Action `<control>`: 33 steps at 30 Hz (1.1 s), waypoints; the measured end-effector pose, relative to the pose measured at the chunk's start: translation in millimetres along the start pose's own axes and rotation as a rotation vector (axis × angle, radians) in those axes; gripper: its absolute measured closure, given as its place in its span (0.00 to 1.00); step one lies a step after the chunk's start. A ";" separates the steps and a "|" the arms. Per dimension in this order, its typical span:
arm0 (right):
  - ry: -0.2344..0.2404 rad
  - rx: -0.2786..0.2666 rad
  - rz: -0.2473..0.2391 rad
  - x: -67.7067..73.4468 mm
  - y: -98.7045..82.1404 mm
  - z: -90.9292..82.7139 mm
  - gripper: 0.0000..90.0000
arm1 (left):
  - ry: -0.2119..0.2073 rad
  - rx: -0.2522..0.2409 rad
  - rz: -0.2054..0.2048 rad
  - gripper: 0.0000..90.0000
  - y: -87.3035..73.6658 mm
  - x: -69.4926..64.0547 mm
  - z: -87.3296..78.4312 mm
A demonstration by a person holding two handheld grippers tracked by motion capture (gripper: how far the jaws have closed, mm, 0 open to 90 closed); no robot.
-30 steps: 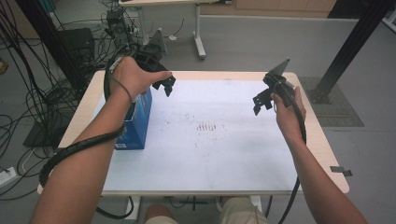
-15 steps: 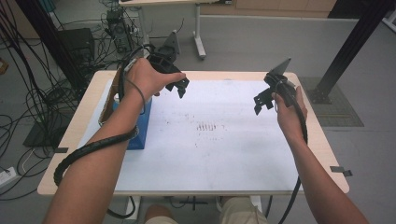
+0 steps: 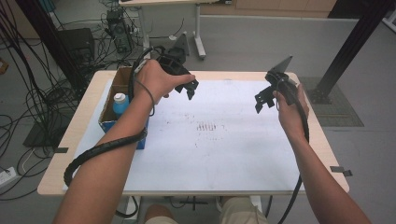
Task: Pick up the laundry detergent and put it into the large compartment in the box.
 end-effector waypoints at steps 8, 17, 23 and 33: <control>0.000 0.004 0.001 0.0 0.2 1.1 0.05 | -0.008 0.005 0.001 0.10 0.3 -1.7 3.7; -0.001 0.004 0.005 0.3 -0.1 2.3 0.05 | -0.011 0.009 -0.007 0.10 -1.0 0.6 6.8; 0.000 0.003 0.002 -0.6 0.1 2.0 0.05 | -0.012 0.010 -0.008 0.10 -1.3 1.7 7.5; -0.001 0.005 -0.003 2.9 3.3 4.5 0.05 | -0.010 0.011 -0.015 0.10 -1.8 5.1 7.7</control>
Point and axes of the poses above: each handheld gripper's, and its own axes: z roughly forward along the jaws, y roughly out of its top, x roughly to its left, the point moved 4 cm from there along z, roughly forward along the jaws, and after that the axes turned 7 degrees about y, right-handed, at the moved point
